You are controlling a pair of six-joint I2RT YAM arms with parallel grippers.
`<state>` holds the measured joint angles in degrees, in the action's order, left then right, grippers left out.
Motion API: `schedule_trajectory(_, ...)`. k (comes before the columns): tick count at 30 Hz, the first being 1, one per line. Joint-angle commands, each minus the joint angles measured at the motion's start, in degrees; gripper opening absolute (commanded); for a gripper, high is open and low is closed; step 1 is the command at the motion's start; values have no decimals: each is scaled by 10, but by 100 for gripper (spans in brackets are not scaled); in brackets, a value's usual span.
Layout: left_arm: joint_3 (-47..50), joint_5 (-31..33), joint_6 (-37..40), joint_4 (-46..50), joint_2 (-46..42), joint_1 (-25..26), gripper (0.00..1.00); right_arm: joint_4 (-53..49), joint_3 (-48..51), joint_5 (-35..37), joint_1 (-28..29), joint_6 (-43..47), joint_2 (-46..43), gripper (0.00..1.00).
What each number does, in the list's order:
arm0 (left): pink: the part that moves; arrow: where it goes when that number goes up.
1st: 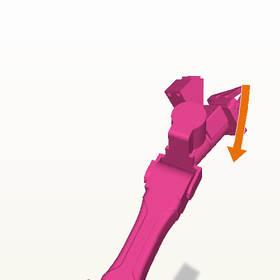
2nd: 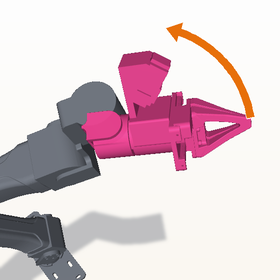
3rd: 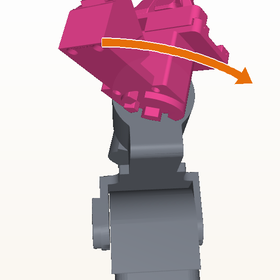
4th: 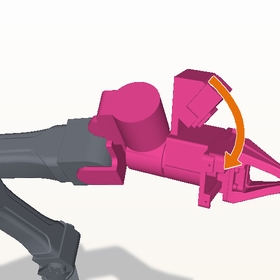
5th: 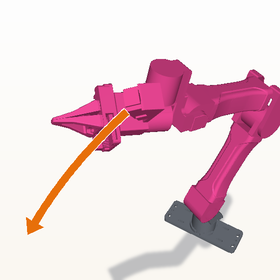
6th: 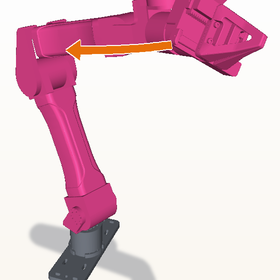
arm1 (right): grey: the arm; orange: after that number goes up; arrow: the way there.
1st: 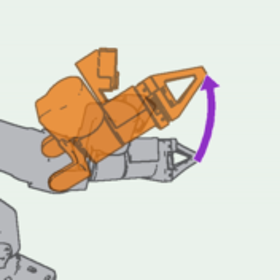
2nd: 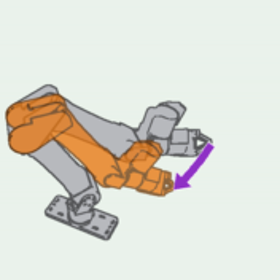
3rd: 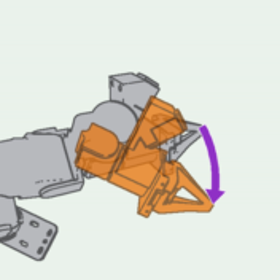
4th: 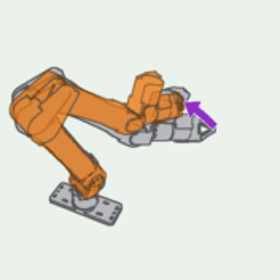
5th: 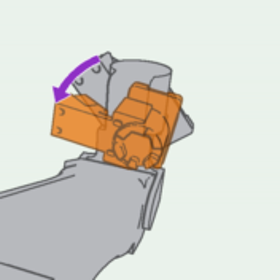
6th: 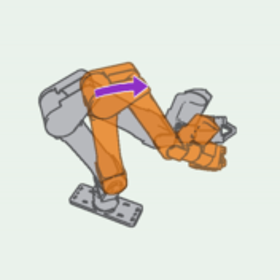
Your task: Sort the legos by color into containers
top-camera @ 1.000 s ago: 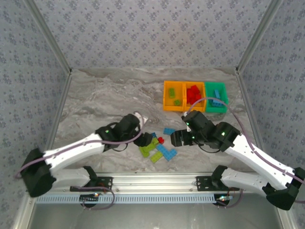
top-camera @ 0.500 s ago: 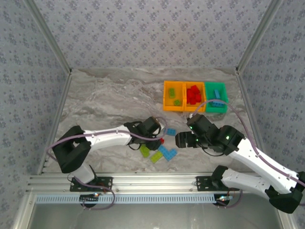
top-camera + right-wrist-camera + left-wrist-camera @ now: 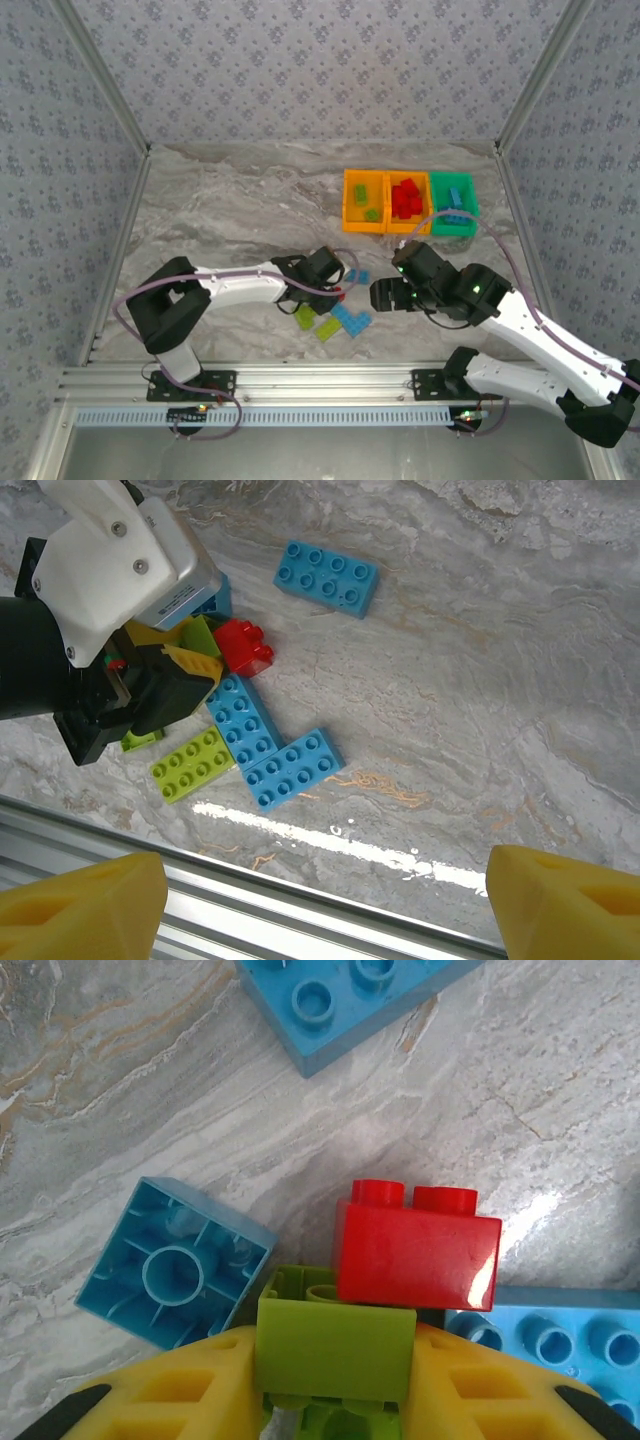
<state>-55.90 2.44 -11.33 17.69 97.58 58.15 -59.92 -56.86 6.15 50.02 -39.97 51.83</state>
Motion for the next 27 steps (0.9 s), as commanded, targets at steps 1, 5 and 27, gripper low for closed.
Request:
schedule_trajectory(1, -19, 6, 9, -9, 14, 4, 33, -24, -4, 17, 2, -14, -6, 86)
schedule_trajectory(5, -29, 6, 10, -7, 6, 4, 23, -30, -4, 20, 1, -17, -8, 86)
schedule_trajectory(27, -410, 112, 99, -87, 194, -87, 20, -22, -29, 87, 1, -48, -69, 86)
